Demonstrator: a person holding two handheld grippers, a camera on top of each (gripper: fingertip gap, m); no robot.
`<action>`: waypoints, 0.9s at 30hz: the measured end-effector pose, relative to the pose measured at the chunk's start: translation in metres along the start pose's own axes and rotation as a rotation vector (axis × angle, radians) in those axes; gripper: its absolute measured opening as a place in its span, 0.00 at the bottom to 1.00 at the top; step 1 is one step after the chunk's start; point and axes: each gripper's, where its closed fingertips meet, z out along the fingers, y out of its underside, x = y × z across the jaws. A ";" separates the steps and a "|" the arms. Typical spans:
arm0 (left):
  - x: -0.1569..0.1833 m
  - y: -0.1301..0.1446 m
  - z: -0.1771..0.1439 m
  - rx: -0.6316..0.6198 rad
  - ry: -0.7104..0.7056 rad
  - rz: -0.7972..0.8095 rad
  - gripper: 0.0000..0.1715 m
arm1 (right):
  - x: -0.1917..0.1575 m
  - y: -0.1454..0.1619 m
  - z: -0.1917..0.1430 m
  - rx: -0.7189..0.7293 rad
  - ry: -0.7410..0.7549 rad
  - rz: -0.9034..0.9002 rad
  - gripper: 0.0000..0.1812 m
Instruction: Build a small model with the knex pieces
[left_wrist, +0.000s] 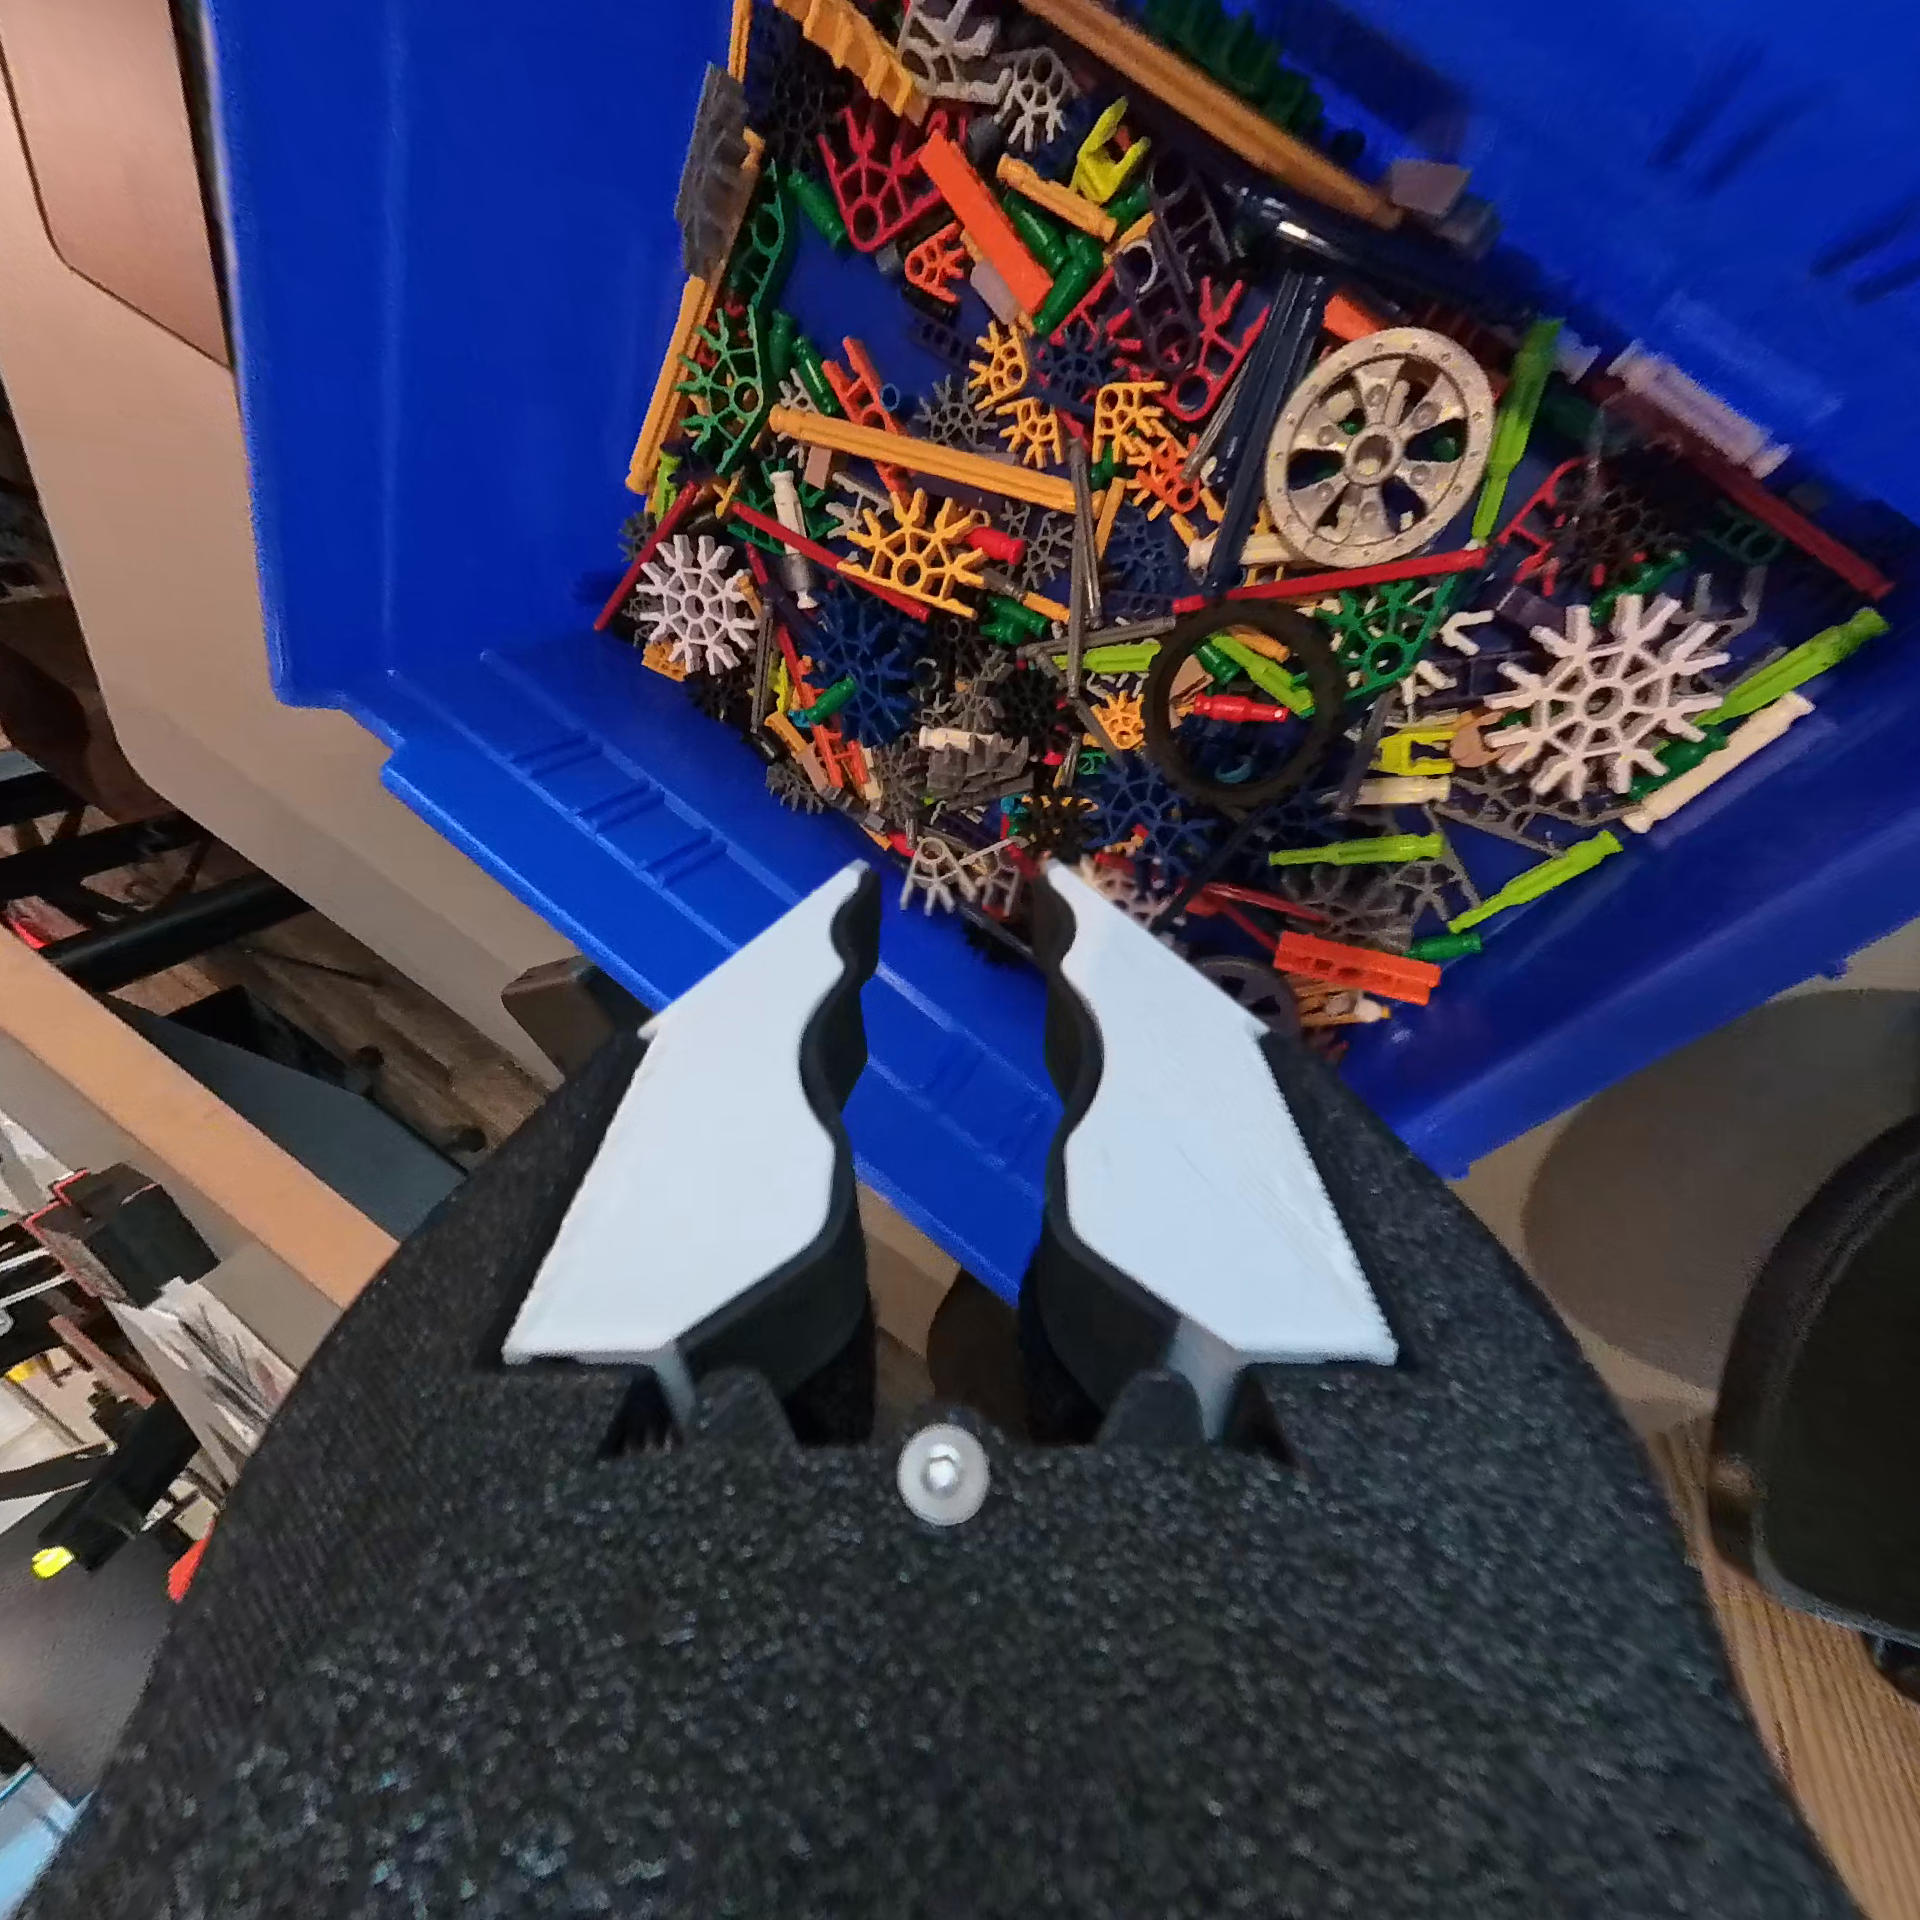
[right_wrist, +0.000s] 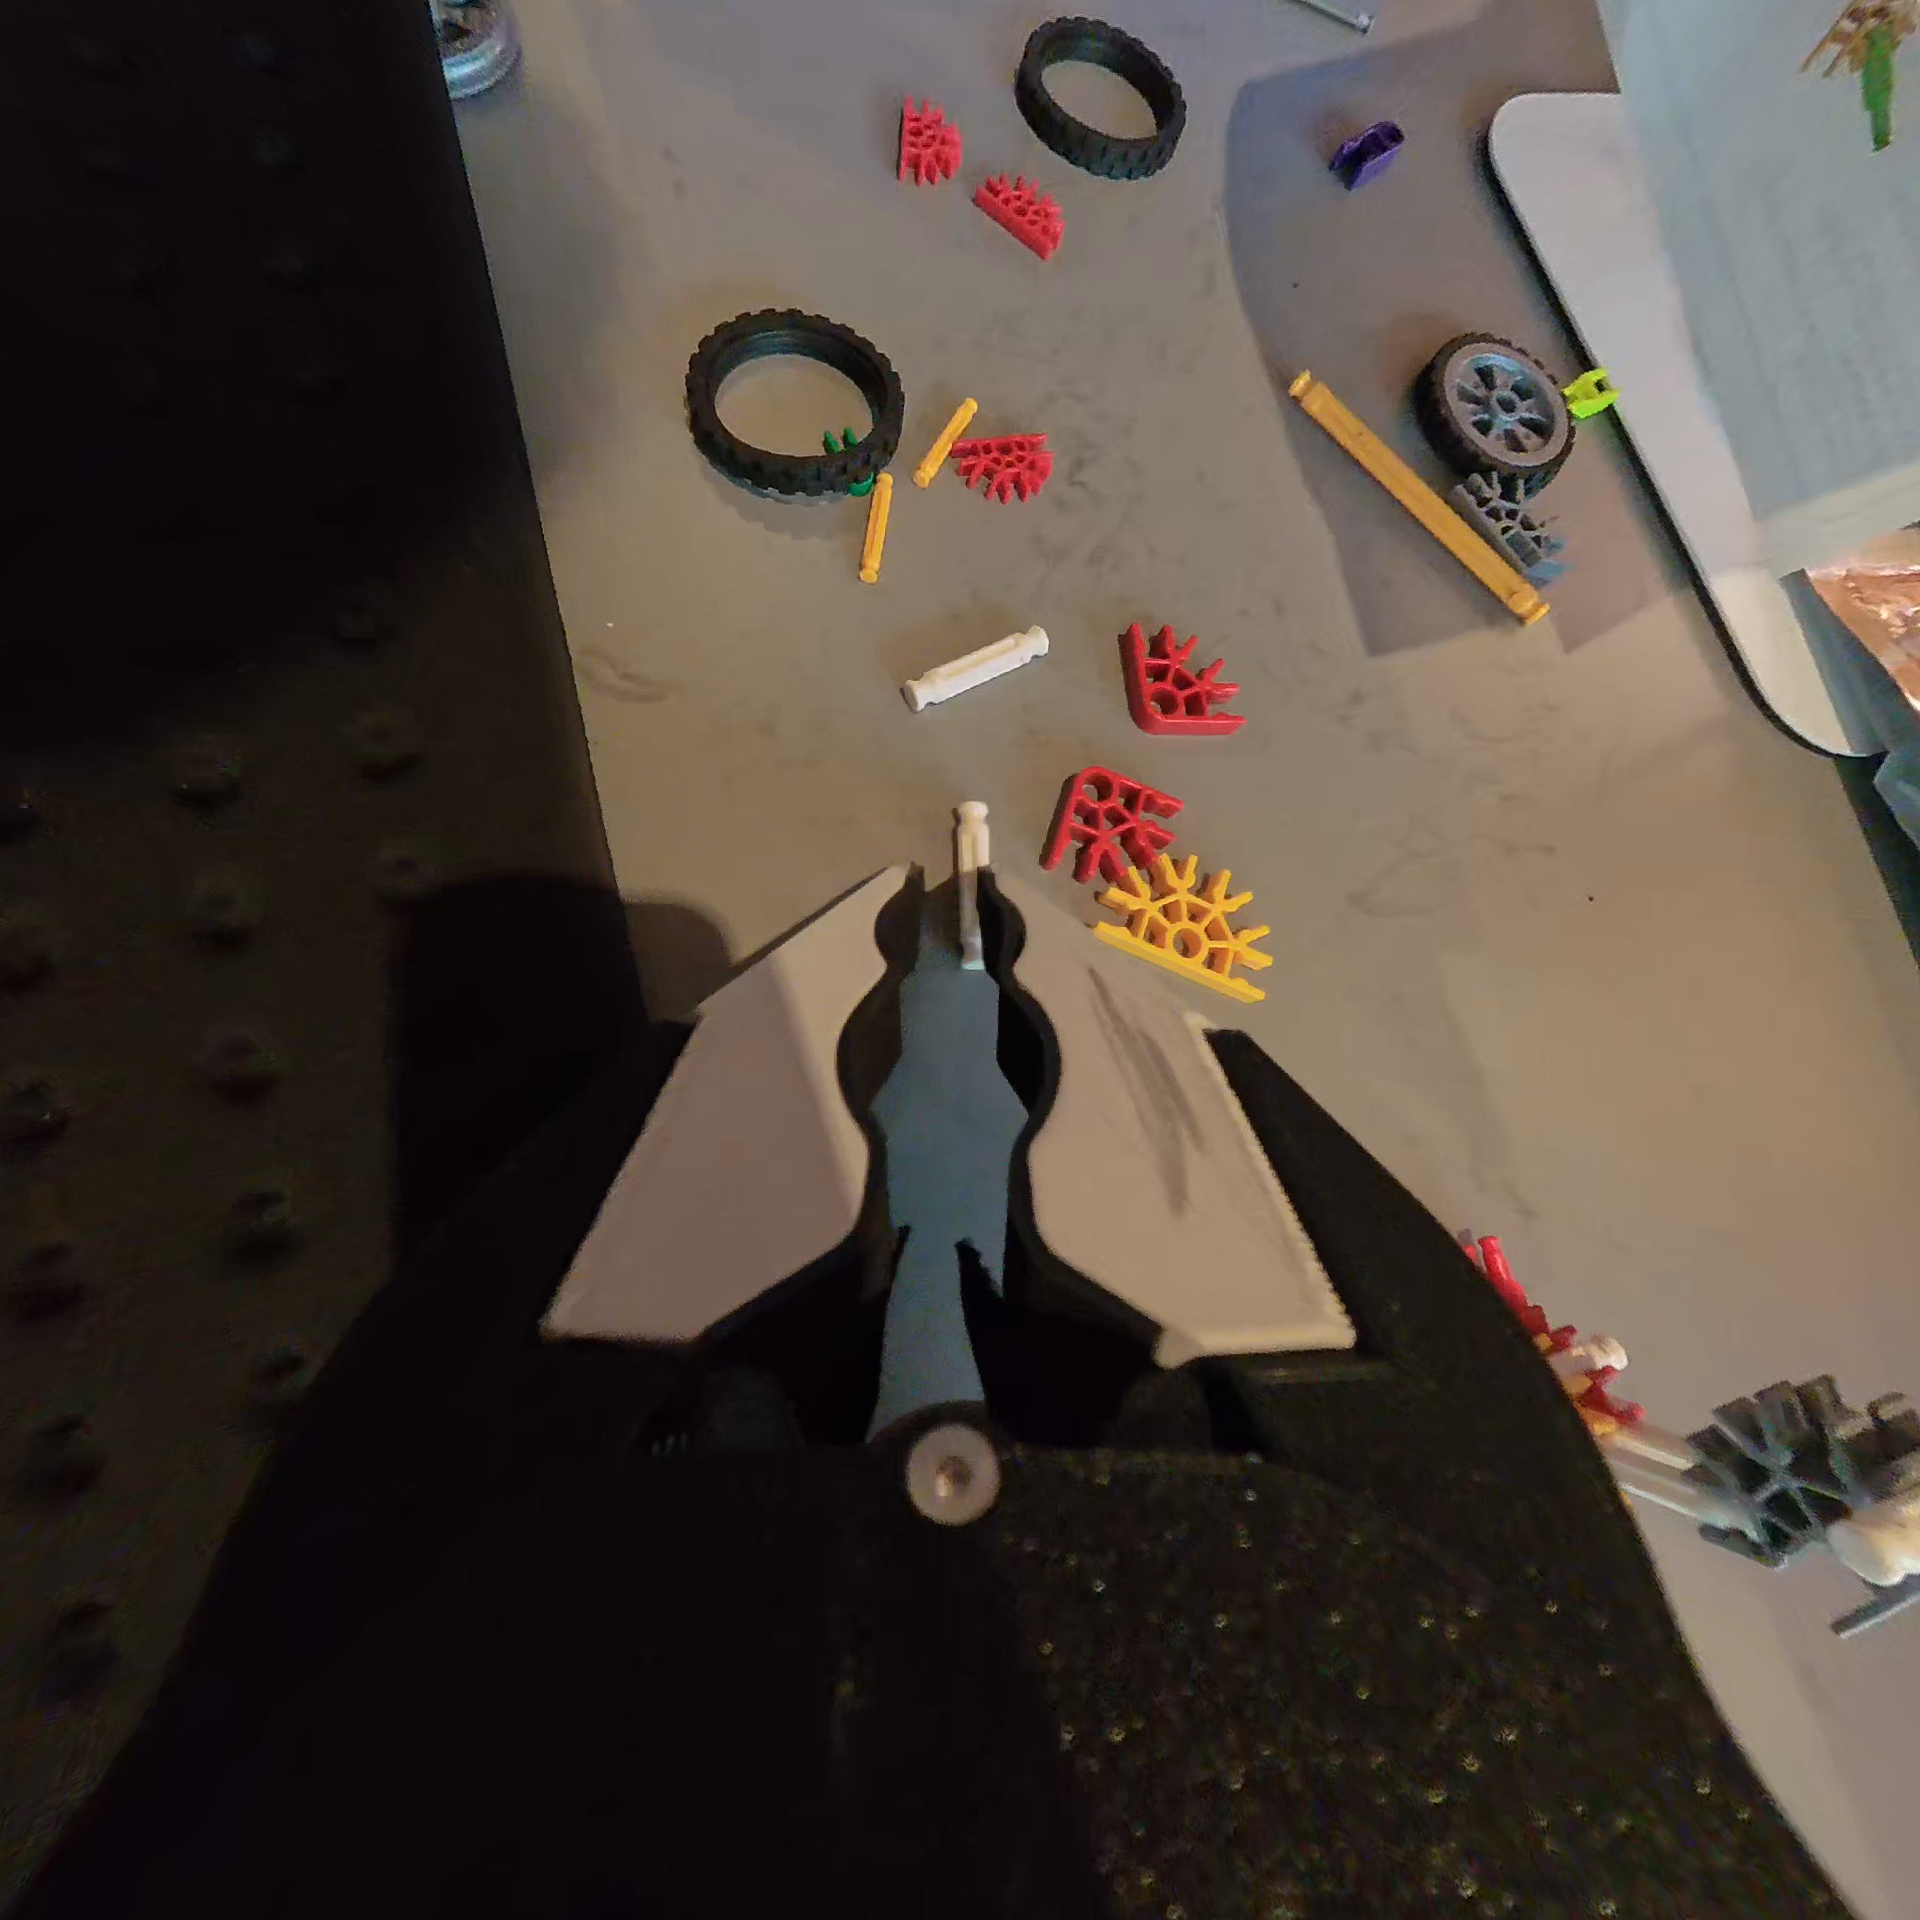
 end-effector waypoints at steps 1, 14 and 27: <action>-0.001 0.002 0.001 -0.007 0.004 0.000 0.17 | 0.001 0.000 0.000 0.004 0.005 -0.003 0.07; 0.026 0.024 0.038 -0.139 0.255 0.045 0.14 | 0.011 -0.007 0.001 0.068 0.036 0.021 0.07; 0.076 0.008 0.015 -0.034 0.444 0.074 0.13 | 0.013 -0.007 -0.001 0.088 0.011 0.060 0.07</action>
